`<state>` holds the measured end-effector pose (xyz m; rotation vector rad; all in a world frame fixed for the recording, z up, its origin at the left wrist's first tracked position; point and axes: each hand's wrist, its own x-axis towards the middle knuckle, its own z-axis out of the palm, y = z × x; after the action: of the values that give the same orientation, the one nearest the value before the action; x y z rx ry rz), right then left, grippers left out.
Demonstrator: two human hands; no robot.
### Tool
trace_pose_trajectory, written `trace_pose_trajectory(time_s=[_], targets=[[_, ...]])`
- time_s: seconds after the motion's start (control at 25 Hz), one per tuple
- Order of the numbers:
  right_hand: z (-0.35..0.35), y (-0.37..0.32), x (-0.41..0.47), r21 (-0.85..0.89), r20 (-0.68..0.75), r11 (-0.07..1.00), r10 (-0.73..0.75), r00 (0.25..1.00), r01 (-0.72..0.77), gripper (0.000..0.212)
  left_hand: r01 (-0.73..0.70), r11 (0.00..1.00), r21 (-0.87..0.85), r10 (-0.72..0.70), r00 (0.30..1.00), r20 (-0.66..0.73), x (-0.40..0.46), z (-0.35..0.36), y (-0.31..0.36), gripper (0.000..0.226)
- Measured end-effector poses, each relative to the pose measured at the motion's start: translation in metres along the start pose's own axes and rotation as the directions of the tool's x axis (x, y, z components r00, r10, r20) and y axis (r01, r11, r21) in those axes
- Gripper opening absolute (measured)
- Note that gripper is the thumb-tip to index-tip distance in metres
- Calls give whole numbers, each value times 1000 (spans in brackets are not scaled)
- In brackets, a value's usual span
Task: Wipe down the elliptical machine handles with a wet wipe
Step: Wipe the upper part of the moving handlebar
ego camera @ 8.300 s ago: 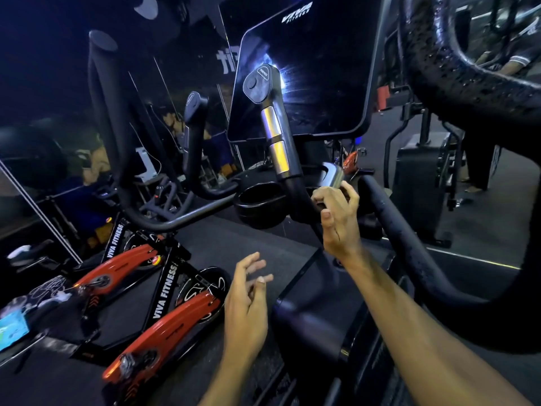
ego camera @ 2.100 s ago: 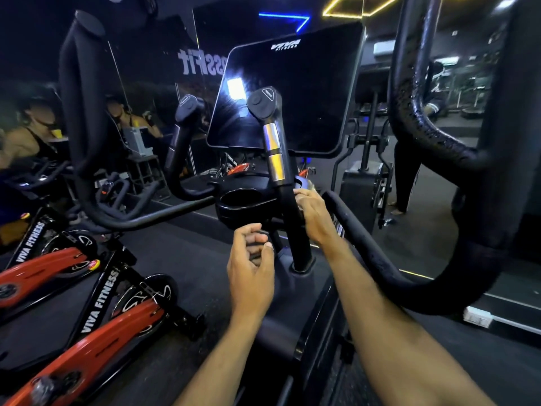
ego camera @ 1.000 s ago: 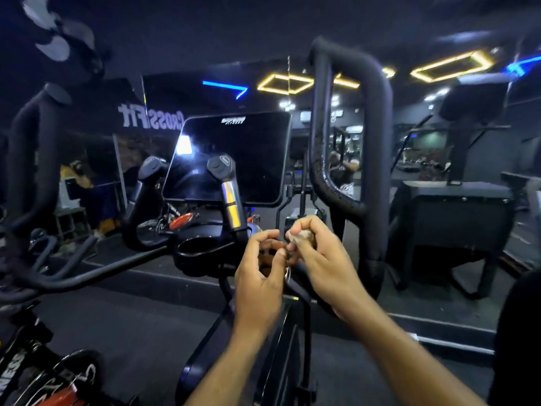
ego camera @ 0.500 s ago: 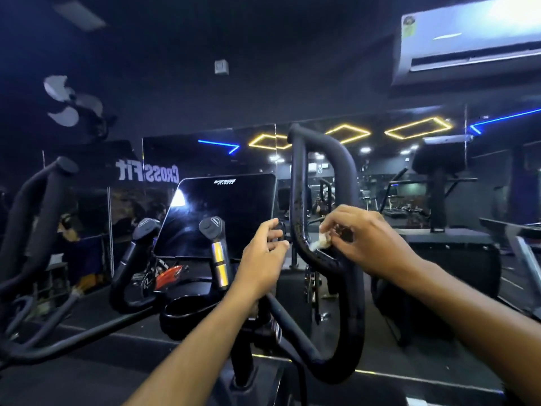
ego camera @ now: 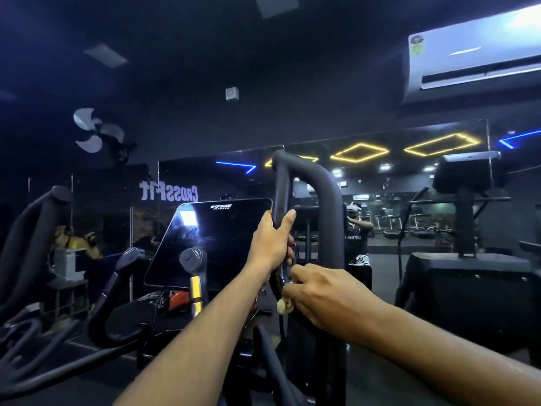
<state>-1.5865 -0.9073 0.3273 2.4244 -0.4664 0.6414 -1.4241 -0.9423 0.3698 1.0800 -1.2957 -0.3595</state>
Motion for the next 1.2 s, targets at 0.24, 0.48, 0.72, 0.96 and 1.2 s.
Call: trace_pose_trajectory(time_s=[0.24,0.48,0.72,0.96,1.2], targets=[[-11,7,-2,65,51,984,-166,985,163,38,-28,1000,5,28,999,-39,0,3,-4,42],[-30,35,9,212,-107,969,-102,989,123,13,-42,990,136,53,995,-79,4,2,-7,36],[-60,106,83,209,-369,971,185,911,-113,6,17,996,-87,-19,1000,-20,1,4,-5,44],[-42,45,38,187,1,978,-92,996,90,5,0,999,-33,-3,998,-68,1,2,-8,40],[-6,4,-29,-75,119,966,-236,964,246,16,55,982,-183,-58,998,-9,3,2,-10,39]])
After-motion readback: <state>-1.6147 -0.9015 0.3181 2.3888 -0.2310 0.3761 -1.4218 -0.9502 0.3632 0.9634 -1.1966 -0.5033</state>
